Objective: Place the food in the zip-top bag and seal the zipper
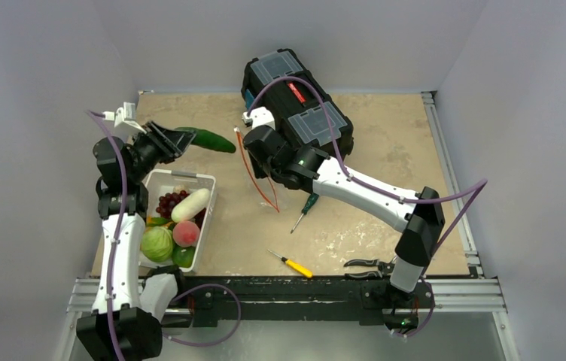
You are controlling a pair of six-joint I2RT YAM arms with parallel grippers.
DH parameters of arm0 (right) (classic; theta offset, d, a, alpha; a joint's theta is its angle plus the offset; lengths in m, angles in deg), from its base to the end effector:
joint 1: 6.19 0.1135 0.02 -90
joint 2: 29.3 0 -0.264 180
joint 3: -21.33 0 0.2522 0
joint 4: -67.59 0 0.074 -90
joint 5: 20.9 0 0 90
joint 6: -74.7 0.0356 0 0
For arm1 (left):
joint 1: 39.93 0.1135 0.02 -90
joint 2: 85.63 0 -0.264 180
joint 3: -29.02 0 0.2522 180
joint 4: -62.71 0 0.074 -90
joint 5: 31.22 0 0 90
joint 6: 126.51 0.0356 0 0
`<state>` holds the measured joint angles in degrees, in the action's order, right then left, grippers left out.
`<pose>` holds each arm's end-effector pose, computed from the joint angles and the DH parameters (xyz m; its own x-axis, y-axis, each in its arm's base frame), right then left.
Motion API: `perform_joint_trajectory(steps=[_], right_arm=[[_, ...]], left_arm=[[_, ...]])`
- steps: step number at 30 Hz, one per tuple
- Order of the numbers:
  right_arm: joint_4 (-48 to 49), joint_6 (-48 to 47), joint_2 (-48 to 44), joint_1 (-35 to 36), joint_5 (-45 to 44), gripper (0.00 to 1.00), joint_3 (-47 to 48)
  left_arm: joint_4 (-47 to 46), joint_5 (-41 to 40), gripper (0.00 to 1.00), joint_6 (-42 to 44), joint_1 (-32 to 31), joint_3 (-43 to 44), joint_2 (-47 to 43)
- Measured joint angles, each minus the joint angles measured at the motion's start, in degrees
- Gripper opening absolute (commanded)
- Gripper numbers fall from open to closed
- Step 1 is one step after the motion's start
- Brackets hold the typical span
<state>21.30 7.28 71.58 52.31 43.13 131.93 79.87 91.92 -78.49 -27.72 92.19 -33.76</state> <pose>0.2241 0.3359 0.3522 -0.5112 -0.1736 -0.8417 -0.4186 0.9057 0.0675 0.2070 0.0249 0.3600 -0.3113 -0.6404 -0.7022 0.1967 0.6794 -0.7069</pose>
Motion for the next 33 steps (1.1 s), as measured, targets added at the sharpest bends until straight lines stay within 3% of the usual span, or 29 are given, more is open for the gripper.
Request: perform_joint_trajectory(steps=[8,14,18,33], right_arm=[[-0.04,-1.14,-0.09,0.00,-0.44,0.00,-0.15],[0.39,-4.20,-2.08,-0.02,-0.22,0.00,-2.32],[1.14,-5.95,-3.93,-0.66,1.79,0.00,-3.17],[7.67,-7.93,-8.72,-2.62,11.43,0.00,-5.81]], left_arm=[[-18.62,15.41,0.00,-5.62,-2.19,-3.41,1.36],[-22.21,18.86,0.00,-5.62,-3.87,-3.32,1.07],[-19.78,19.45,0.00,-3.80,-5.33,-2.14,2.34],[4.98,17.33,0.00,10.51,-16.41,6.86,8.04]])
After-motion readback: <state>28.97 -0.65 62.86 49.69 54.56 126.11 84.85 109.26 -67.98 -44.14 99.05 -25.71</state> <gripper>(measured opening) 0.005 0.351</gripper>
